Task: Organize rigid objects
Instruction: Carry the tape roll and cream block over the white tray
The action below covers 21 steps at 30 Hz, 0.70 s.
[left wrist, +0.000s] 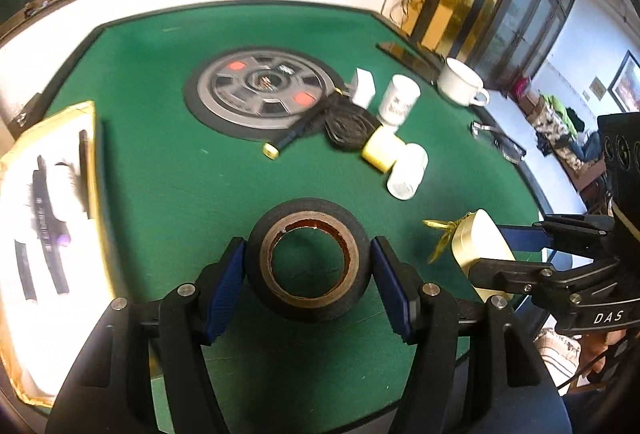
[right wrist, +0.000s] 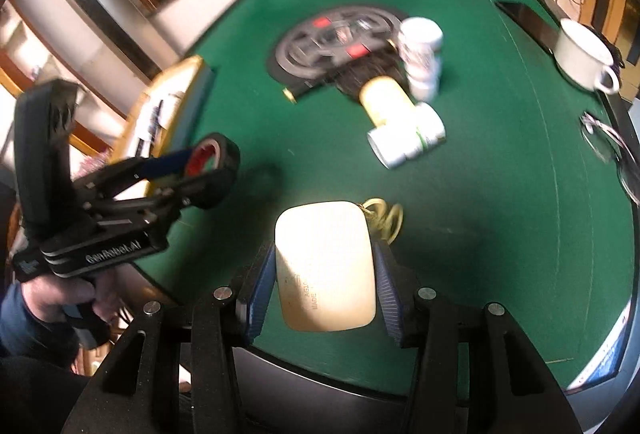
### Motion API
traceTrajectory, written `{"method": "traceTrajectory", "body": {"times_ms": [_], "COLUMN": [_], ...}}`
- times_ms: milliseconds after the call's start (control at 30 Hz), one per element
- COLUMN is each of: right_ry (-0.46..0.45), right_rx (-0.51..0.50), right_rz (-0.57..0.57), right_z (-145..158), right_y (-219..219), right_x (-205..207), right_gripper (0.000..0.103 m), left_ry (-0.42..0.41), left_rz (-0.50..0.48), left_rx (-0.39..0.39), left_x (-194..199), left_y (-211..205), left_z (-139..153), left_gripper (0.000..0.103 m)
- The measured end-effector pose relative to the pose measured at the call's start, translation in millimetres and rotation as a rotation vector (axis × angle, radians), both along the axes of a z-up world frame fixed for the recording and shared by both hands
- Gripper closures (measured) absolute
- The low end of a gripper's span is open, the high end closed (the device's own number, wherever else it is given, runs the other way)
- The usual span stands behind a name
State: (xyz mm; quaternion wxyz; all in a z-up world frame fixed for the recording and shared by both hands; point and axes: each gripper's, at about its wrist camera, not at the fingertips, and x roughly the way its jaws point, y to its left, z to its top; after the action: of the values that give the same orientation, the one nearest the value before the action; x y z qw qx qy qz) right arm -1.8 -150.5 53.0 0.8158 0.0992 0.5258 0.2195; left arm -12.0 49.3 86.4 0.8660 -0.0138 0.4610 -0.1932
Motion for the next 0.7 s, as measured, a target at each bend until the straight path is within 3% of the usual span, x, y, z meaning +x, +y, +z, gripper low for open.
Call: {"method": "traceTrajectory", "body": {"times_ms": [267,700], "right_ry": [-0.05,-0.093], "right_rx": [0.033,0.083], "right_rz": [0.068,0.22], "right_z": [22,43], "right_y": [42,142], "right_x": [-5,6], "right_gripper": [0.06,0.06], "left_ry": [-0.043,-0.031], "left_rz": [0.102,0.301], "left_rx": [-0.015,-0.008], "left_x": [-12,-36], "left_y": [54,157], "left_z": [20,13], "left_gripper": [0.041,0.041]}}
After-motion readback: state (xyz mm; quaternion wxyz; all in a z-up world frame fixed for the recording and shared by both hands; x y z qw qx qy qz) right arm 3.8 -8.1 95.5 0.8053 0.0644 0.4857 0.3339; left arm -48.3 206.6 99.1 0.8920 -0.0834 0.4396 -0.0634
